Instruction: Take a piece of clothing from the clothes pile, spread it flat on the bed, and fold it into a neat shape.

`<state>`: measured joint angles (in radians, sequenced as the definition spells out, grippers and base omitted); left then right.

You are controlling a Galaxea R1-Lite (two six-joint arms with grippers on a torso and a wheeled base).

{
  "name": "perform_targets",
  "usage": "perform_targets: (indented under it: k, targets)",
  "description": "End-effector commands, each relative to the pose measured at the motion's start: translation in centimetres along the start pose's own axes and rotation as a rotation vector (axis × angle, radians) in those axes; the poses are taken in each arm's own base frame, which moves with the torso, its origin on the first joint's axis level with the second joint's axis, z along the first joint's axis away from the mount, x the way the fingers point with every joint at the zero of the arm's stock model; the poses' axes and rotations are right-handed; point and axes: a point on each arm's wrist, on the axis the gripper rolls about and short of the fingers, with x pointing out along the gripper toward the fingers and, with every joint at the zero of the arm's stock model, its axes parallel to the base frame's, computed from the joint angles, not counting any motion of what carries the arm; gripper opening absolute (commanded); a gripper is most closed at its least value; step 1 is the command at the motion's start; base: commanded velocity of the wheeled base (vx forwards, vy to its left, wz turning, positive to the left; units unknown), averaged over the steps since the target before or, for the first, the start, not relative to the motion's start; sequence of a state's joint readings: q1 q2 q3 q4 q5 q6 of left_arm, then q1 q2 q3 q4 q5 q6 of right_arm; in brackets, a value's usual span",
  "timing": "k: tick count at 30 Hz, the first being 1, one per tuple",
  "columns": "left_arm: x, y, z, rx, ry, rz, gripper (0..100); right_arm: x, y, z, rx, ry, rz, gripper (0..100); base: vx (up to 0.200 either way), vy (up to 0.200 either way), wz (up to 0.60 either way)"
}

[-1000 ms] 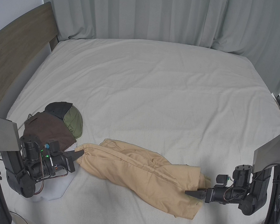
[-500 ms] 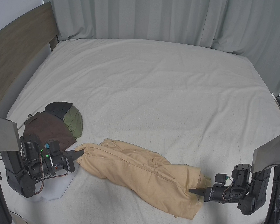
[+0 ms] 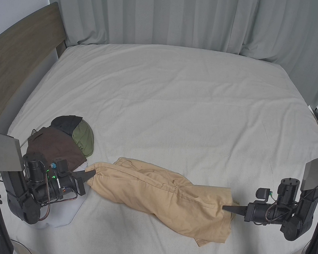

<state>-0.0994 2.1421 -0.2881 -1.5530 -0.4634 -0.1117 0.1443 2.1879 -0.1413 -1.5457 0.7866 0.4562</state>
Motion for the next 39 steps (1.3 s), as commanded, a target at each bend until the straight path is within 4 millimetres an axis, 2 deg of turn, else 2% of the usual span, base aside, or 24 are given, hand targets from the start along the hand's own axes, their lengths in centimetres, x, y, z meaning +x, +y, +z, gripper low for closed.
perform_targets:
  k: [1,13,28,29,39]
  targets:
    - [0.0,0.0,0.1,0.002,-0.005,0.001,0,-0.6,0.4,0.4,-0.014,-0.016,0.019,0,0.000,0.000,0.00]
    - [0.0,0.0,0.1,0.002,-0.005,0.001,0,-2.0,0.3,0.7,-0.013,-0.002,0.099,0,0.000,0.000,0.00]
    - [0.0,0.0,0.0,0.001,-0.003,-0.001,0,-1.4,0.1,0.4,-0.070,0.013,0.099,0,0.000,0.000,0.00]
    - [0.0,0.0,0.0,0.001,-0.003,-0.001,0,-1.4,0.0,0.3,-0.071,0.015,0.098,100,0.000,0.000,0.00]
    - [0.0,0.0,0.0,0.001,-0.002,0.000,0,0.3,0.1,-0.7,-0.069,0.079,0.127,100,0.000,0.000,0.00]
